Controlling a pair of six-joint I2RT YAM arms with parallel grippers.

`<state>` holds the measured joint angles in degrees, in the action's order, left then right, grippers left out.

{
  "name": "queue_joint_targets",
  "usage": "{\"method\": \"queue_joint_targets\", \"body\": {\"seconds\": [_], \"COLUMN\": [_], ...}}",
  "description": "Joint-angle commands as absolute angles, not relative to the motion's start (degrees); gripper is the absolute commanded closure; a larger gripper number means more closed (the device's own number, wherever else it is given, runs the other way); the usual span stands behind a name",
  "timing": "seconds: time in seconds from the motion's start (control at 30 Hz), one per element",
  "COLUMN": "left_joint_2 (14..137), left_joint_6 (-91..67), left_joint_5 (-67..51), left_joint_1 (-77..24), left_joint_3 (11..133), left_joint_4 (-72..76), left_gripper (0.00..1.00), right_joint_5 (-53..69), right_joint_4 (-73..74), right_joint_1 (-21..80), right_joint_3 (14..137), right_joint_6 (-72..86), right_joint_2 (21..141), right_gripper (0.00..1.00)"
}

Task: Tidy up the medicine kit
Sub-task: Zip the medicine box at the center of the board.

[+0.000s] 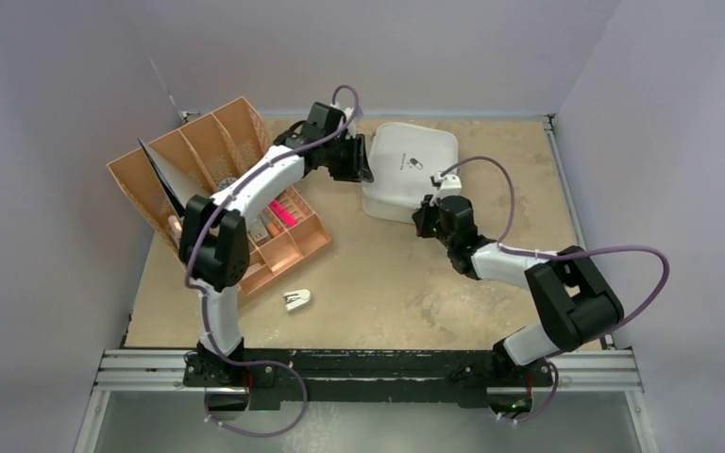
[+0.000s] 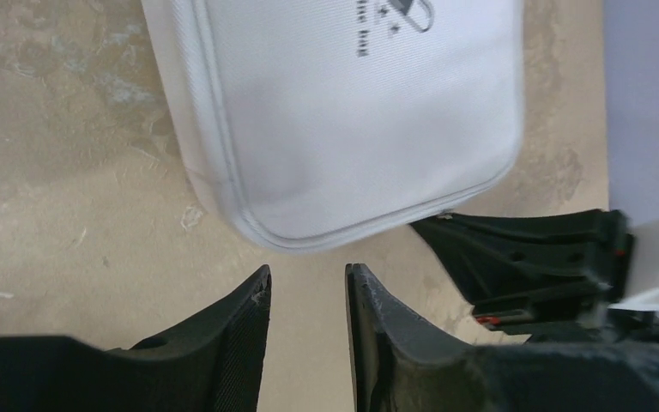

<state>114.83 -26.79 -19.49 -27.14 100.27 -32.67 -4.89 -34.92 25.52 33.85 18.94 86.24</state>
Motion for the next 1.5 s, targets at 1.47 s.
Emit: {"method": "queue_joint_targets", "body": {"seconds": [1.47], "left_joint_2": [120.10], "left_joint_6": [-29.31], "left_joint_5": [-7.84], "left_joint_1": [-27.28], "left_joint_3": [90.51], "left_joint_4": [-29.35], "left_gripper": [0.53], "right_joint_5": [-15.57], "right_joint_4": [-26.01], "right_joint_1": [33.53], "right_joint_3": [29.81], "right_joint_6": [22.56], "right_joint_2": [80.31], "right_gripper": [1.00]}}
